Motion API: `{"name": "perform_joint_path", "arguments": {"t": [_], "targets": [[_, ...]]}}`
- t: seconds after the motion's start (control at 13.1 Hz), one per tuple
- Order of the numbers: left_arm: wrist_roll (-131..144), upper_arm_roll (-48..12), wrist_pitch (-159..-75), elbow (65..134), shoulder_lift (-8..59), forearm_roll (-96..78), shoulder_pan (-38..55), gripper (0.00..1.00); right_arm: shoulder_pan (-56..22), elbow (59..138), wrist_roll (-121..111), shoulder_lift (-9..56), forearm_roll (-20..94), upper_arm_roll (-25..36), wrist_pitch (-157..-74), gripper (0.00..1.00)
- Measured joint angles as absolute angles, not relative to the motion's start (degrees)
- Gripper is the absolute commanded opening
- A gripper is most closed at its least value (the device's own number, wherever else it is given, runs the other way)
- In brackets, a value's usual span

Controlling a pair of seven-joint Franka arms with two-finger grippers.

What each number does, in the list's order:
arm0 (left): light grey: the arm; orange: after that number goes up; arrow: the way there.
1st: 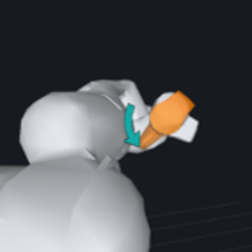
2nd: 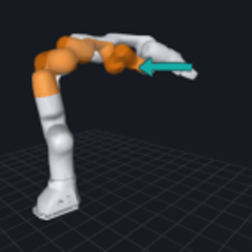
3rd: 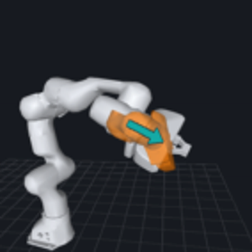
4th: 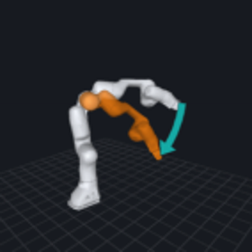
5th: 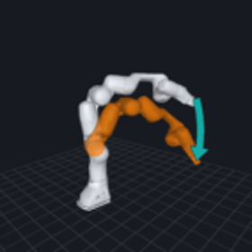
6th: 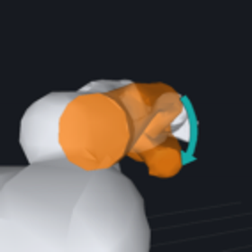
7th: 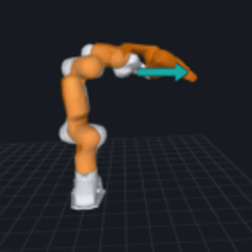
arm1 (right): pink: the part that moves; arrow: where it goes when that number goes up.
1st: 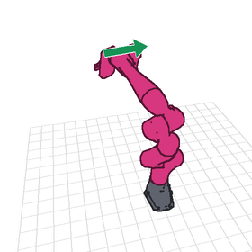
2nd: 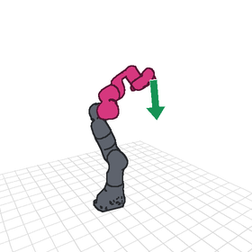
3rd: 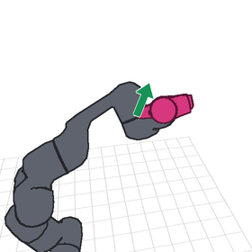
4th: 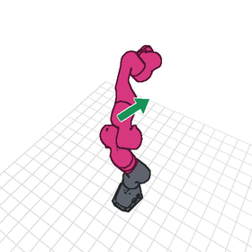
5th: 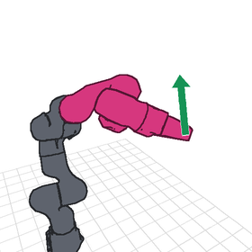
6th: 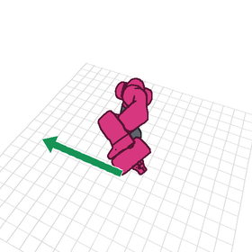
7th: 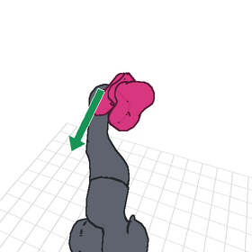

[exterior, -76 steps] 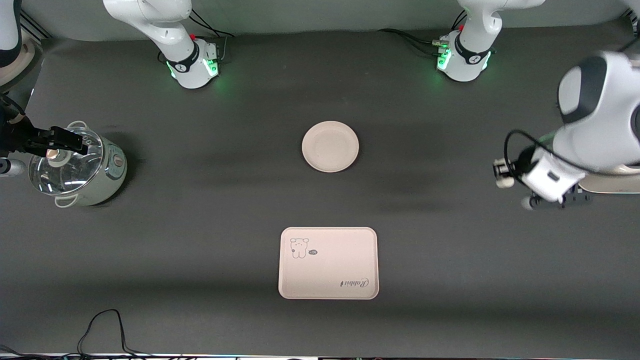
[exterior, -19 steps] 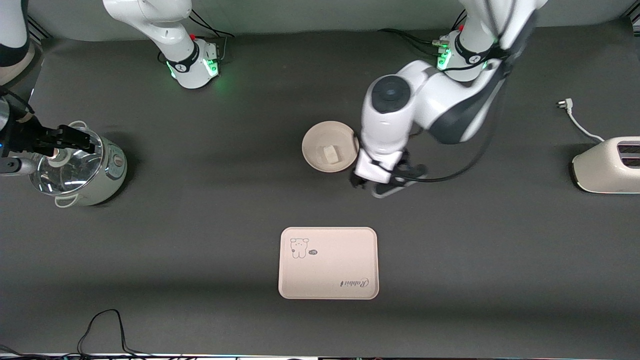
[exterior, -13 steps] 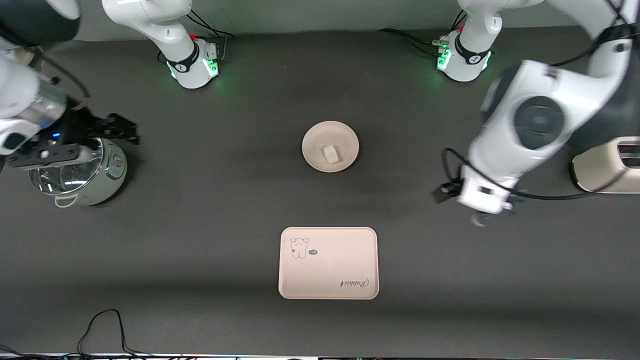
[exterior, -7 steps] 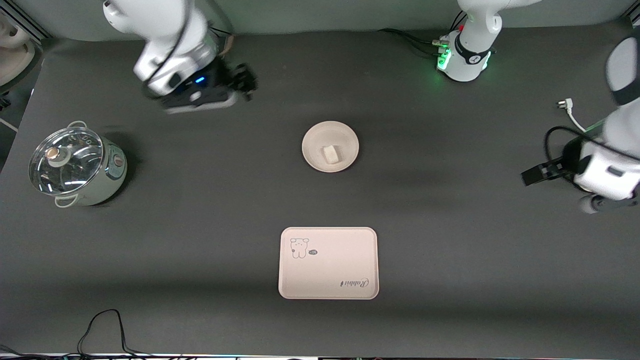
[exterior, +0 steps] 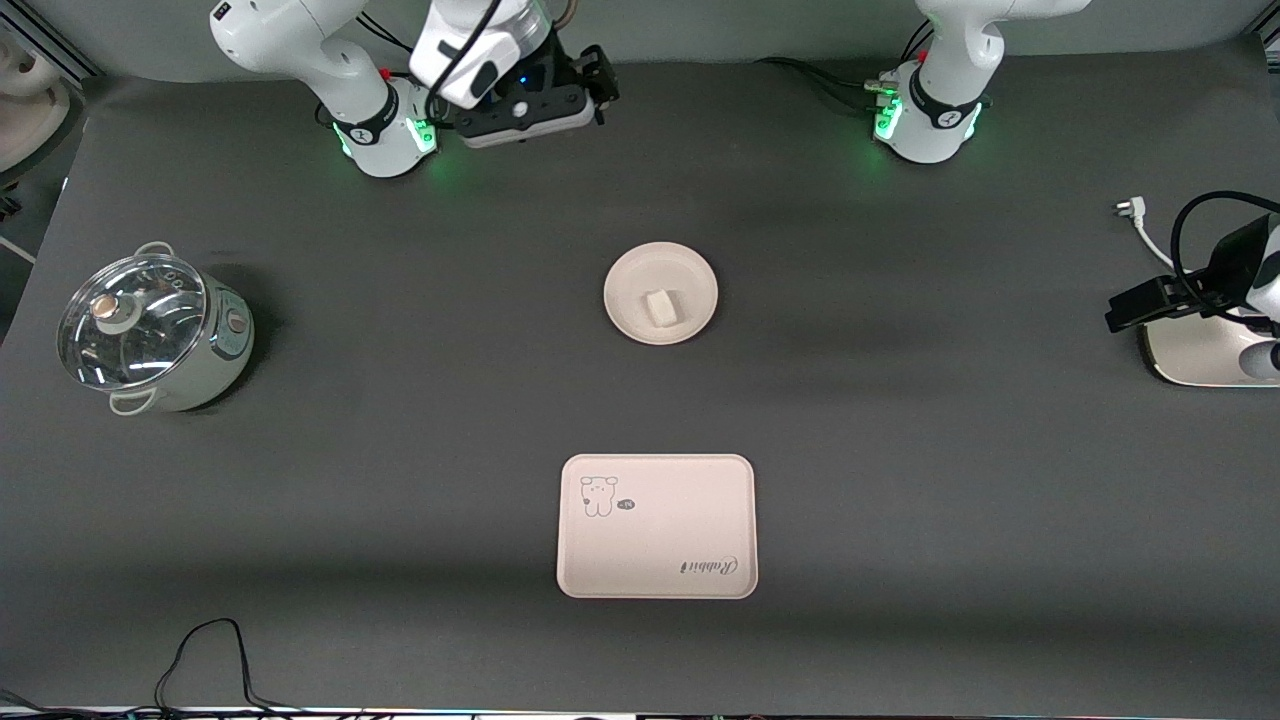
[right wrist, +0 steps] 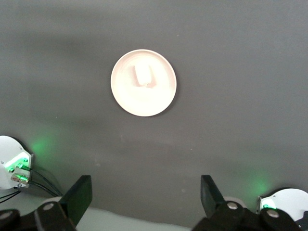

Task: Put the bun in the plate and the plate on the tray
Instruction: 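Move the right gripper toward the rim of the white plate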

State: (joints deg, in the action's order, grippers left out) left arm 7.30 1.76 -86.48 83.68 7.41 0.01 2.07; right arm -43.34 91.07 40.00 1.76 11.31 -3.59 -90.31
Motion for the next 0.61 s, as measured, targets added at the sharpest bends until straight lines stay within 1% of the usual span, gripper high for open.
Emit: {"name": "perform_joint_path", "arguments": {"t": [0.15,0.31,0.61], "targets": [[5.8,2.0,-86.4,83.7,7.3,0.0,2.1,1.00,-43.4,94.8,40.1,0.9,13.1,-3.9,-94.6,1.00],[5.4,2.2,-86.3,83.7,7.3,0.0,2.1,1.00,-43.4,100.2,40.1,-0.2,14.1,-3.9,-99.8,1.00],[5.2,2.2,-86.5,83.9,6.9,0.0,2.1,1.00,-43.5,112.7,40.1,-0.7,14.3,-3.9,-113.0,1.00]]}}
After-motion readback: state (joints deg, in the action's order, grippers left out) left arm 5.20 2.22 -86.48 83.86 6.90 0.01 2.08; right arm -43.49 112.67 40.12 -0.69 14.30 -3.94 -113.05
